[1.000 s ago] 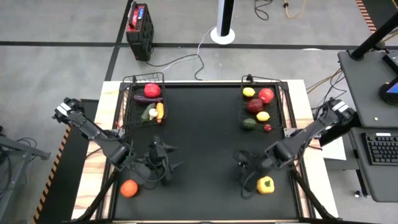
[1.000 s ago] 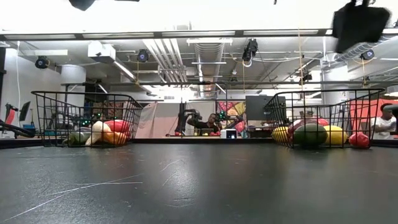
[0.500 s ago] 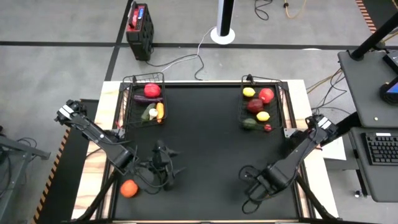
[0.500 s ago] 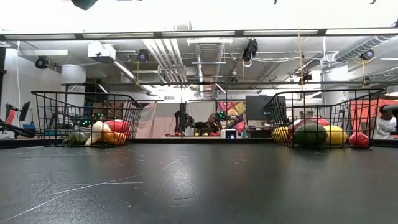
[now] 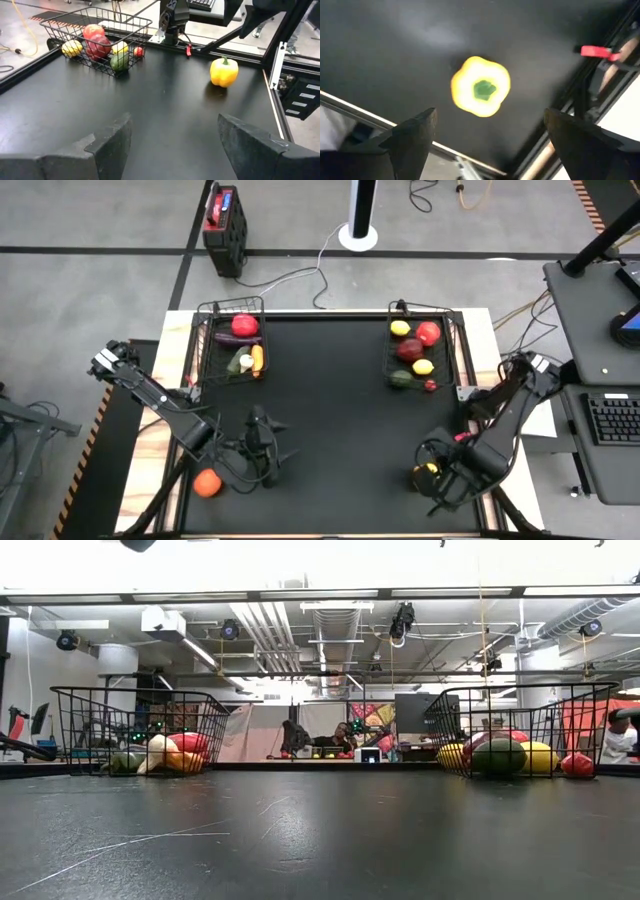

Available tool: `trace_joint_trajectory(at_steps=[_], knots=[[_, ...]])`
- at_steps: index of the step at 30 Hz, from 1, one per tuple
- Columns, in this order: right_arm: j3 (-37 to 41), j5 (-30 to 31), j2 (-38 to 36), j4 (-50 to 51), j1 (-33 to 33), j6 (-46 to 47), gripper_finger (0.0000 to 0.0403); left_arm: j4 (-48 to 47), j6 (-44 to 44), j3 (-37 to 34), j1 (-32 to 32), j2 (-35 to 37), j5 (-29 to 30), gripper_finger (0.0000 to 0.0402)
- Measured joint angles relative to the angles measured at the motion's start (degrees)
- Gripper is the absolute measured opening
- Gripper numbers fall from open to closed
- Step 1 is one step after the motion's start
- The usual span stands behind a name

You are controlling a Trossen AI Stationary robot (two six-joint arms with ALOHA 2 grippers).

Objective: Sort produce into baskets
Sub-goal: Put the yellow bell pepper into the left wire basket

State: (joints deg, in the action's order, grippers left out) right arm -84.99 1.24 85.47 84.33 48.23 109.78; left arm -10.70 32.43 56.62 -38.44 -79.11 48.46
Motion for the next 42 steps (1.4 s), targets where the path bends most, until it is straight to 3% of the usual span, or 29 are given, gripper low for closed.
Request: trace_joint_trajectory(at_steps=[9, 18, 42], knots=[[0.28, 0.27, 1.02, -3.75, -0.24, -2.76, 0.0361, 1.93, -6.11, 0.0, 0.75, 0.07, 0.48, 0.0274], [5.91, -5.27, 2.08, -5.56, -0.89, 4.23, 0.0361, 3.15, -11.11, 0.0, 2.49, 0.13, 0.59, 0.0274], [15.38, -5.21, 1.86, -16.75, -1.79, 12.23, 0.0361, 5.88, -21.37, 0.0, 7.88, 0.13, 0.48, 0.0274]])
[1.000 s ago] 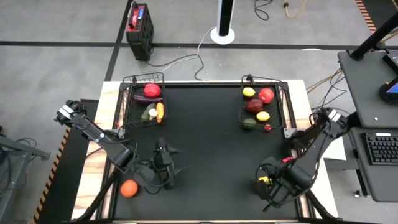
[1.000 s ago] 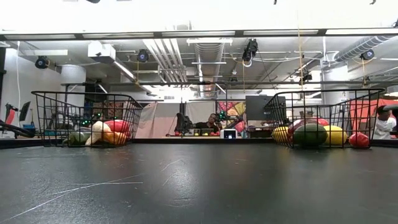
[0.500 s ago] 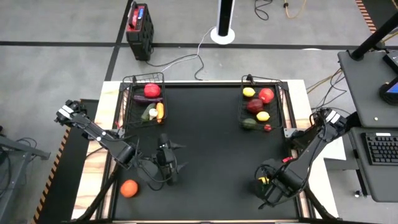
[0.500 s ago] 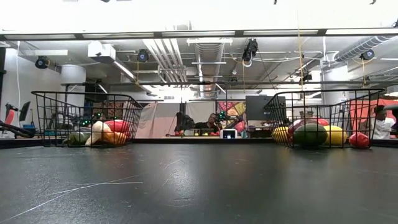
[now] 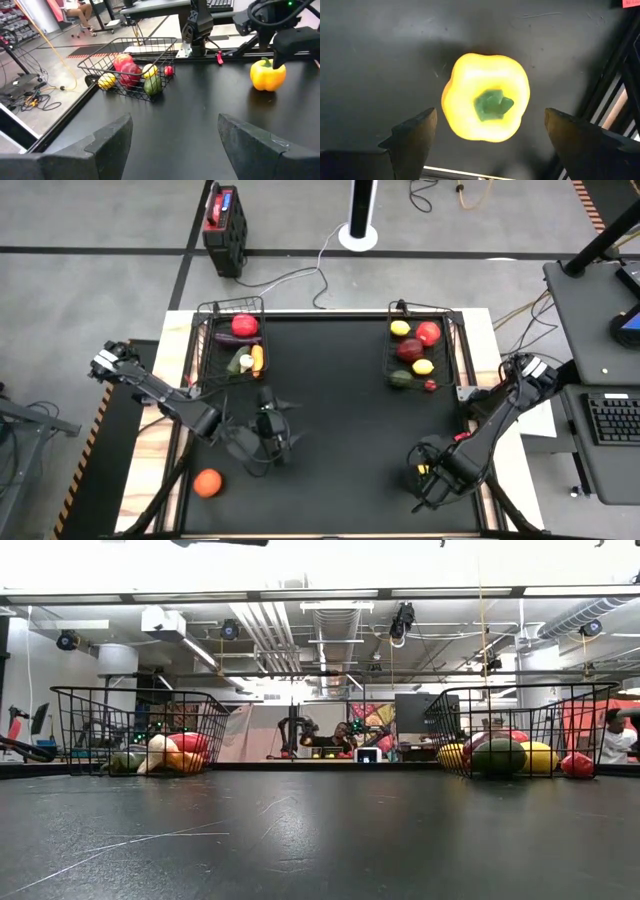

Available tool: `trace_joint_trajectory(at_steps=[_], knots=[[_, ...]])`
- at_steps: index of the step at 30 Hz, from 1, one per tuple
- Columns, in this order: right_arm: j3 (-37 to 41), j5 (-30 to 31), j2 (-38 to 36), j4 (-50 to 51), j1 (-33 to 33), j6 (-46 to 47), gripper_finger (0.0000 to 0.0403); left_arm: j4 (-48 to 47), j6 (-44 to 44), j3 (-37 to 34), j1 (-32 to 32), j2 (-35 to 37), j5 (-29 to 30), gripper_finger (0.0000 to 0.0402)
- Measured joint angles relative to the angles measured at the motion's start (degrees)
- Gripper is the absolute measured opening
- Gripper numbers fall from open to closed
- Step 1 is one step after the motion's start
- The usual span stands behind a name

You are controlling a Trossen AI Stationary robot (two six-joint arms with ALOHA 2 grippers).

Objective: Sort produce into baskets
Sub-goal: Put the yellow bell pepper into the left wire basket

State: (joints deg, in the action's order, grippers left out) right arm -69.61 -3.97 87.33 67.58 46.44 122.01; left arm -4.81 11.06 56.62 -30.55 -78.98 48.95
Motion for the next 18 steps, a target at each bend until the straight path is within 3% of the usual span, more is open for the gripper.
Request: trace_joint_trajectory(at_steps=[18], knots=[[9.63, -0.58, -0.22, -12.14, 0.02, 1.45, 0.0361, 0.08, -0.21, 0.0, 0.18, -0.77, -0.07, 0.0274]])
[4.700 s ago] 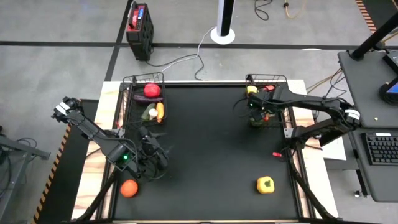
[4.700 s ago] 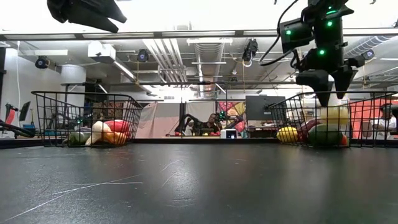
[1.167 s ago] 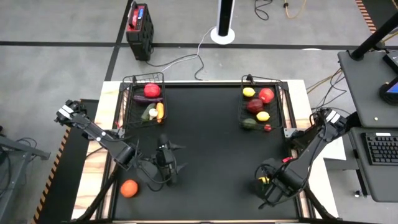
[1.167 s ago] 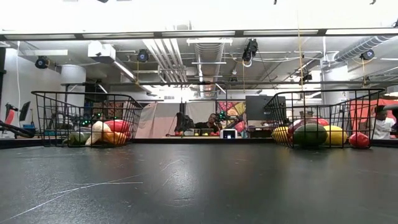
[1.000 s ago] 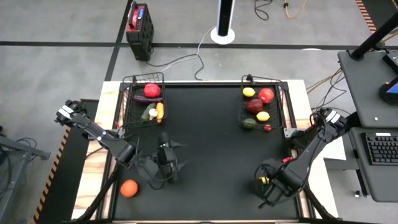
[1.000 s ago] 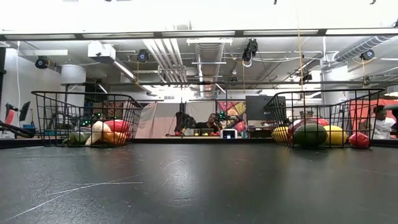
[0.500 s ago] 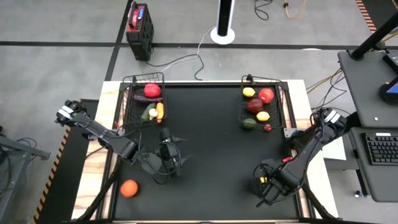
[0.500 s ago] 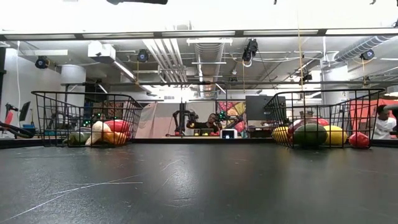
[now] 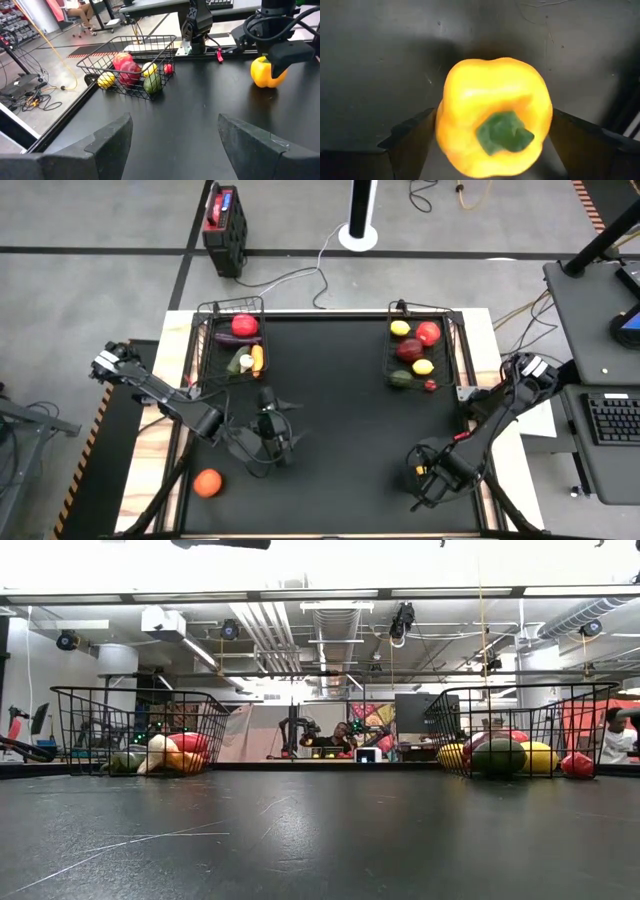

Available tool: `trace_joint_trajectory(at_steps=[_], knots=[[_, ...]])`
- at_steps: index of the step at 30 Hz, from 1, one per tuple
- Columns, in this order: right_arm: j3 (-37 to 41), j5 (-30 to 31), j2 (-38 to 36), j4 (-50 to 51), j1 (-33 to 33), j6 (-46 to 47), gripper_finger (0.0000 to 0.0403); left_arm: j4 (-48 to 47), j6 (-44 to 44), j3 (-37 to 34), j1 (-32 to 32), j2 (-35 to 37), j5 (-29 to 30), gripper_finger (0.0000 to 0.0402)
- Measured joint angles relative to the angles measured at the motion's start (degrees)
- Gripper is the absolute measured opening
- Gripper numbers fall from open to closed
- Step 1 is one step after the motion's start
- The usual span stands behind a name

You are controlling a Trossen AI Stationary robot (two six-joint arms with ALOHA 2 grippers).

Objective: Sort produce into baskets
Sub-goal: Put the yellow bell pepper into the left wire basket

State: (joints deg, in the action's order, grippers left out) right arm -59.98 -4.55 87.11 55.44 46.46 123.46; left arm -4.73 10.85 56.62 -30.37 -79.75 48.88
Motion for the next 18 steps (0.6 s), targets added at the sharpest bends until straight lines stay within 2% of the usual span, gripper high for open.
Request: trace_joint_trajectory(at_steps=[5, 13, 18], knots=[[0.93, 0.04, 0.0, -0.77, 0.0, -0.29, 0.0357, -0.07, 0.11, 0.0, 0.0, -0.11, 0.0, 0.0274], [0.32, 1.17, 0.15, -0.74, 0.0, -1.32, 0.0311, -0.07, 0.43, 0.0, 0.0, -0.11, 0.0, 0.0274], [-1.12, 2.58, -0.01, 0.1, 0.0, -3.67, 0.0304, -0.03, 0.87, 0.0, 0.0, -0.11, 0.0, 0.0274]])
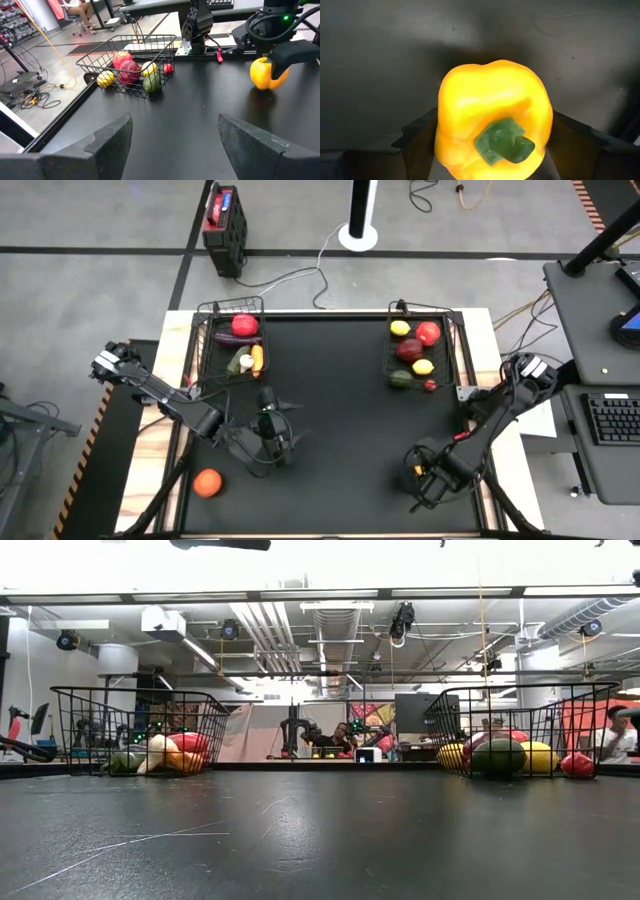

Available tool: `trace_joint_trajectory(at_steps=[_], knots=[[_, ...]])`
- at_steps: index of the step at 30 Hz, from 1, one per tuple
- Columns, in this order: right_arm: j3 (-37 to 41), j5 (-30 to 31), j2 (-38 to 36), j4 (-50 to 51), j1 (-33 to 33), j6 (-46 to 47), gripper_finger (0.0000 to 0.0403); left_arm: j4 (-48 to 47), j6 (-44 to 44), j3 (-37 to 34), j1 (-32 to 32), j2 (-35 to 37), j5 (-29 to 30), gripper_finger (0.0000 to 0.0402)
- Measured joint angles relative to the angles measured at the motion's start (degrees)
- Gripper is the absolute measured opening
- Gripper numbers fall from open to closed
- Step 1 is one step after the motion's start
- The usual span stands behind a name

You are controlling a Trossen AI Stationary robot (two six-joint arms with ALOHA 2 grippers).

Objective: Sort produce into baskets
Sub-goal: Put the yellow bell pepper into the left wire basket

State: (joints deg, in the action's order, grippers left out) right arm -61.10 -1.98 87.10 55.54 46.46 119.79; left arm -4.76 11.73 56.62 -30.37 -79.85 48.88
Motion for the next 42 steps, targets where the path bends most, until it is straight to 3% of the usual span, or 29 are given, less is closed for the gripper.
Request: trace_joint_trajectory(at_steps=[6, 10, 14, 20, 27, 32, 35, 42], knots=[[-5.37, 13.22, -1.86, 2.8, -2.27, -8.8, 0.0305, -0.03, 2.89, -0.02, -0.81, 0.07, 0.06, 0.0274], [-8.74, 21.07, -3.13, 2.83, -6.65, -21.37, 0.0305, -0.17, 4.37, -0.02, -2.85, 1.17, 0.25, 0.0274], [-11.54, 23.47, -3.87, 2.34, -13.28, -37.12, 0.0306, -1.2, 5.5, 0.82, -6.21, 2.68, 5.66, 0.0274], [-14.95, 22.96, -3.93, -4.2, -24.49, -61.14, 0.0306, -2.66, 5.76, 2.34, -12.29, 4.83, 15.89, 0.0274], [-16.5, 20.68, -3.69, -20.05, -35.59, -85.21, 0.0306, -3.76, 5.76, 2.25, -14.87, 5.4, 20.88, 0.0274], [-16.41, 19.47, -1.44, -32.24, -41.91, -98.4, 0.0306, -7.42, 5.79, 2.29, -14.84, 5.4, 23.46, 0.0274], [-16.39, 15.48, 0.59, -39.95, -45.93, -104.72, 0.0306, -11.11, 6.48, 2.32, -14.84, 6.25, 25.22, 0.0274], [-17.04, 10.04, 7.26, -56.12, -54.4, -114.62, 0.0306, -26.05, 13.92, 2.26, -14.75, 11.3, 25.27, 0.0274]])
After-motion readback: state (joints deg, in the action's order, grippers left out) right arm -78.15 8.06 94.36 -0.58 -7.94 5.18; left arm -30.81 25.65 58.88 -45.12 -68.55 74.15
